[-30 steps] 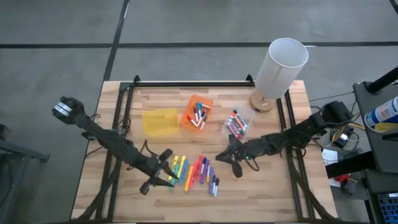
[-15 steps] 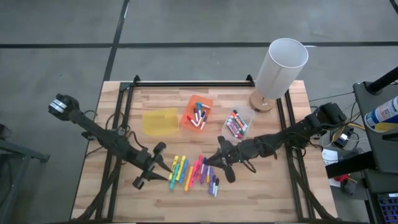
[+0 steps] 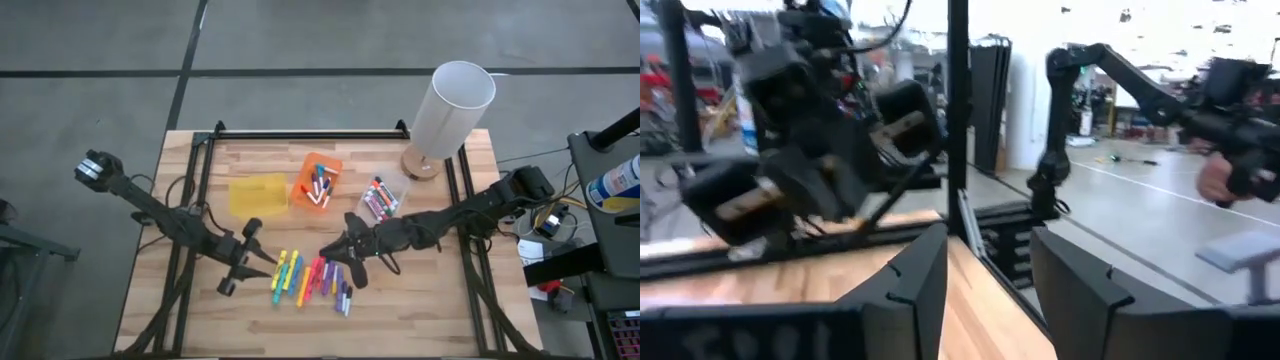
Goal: Pick & Place Markers
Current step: Put the right violet highlighter pen into the yellow bin
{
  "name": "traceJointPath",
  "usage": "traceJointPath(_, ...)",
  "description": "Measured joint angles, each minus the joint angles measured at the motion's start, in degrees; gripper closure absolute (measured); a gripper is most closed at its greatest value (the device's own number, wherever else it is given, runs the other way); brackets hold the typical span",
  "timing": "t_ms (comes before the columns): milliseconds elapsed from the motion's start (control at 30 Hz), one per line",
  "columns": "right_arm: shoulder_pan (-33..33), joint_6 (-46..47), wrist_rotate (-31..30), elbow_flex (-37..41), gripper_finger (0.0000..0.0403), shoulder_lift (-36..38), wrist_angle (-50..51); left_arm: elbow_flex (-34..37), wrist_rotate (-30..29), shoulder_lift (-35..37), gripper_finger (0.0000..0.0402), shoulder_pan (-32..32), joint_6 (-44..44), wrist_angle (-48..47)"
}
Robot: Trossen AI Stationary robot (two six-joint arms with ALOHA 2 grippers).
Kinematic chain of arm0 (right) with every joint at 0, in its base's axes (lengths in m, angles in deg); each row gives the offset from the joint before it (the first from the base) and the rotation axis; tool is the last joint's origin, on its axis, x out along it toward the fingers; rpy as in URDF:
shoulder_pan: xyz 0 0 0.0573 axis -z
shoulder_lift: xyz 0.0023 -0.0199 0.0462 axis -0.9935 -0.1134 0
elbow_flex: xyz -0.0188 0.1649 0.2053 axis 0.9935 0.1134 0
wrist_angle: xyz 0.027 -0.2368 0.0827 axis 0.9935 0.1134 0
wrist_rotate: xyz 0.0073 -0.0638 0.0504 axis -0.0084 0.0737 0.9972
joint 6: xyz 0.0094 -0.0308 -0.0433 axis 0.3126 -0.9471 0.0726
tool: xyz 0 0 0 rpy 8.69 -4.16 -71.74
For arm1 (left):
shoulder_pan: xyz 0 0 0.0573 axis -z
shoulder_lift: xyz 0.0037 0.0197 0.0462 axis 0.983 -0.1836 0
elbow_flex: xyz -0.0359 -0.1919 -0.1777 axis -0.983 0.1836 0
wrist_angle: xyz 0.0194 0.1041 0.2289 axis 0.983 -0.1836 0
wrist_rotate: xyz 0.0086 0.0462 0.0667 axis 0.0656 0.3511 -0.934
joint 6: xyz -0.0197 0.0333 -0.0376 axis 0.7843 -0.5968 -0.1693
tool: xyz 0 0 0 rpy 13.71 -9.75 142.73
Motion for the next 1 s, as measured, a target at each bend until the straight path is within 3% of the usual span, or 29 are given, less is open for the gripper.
traceJointPath(100, 0.11, 2.13, 1.3, -3.53, 0.0373, -0.69, 10.34, -0.03, -0.36, 0.59, 0.0262, -0.35, -0.53, 3.18)
traceJointPath(333, 0.76, 20.01, 0.14, -16.89, 0.0344, -6.76, 45.45, 0.07, -0.39, 2.1, 0.0262, -0.35, -0.28, 3.15)
traceJointPath(600, 1.01, 35.08, 10.56, -30.51, 0.0276, -18.53, 70.82, 0.12, -0.59, 3.44, 0.0262, -0.21, 2.24, 1.84)
traceJointPath(1000, 1.45, 36.43, 14.1, -36.82, 0.0268, -30.12, 73.92, 0.18, -0.2, 3.64, 0.0262, -0.12, 6.64, -0.23)
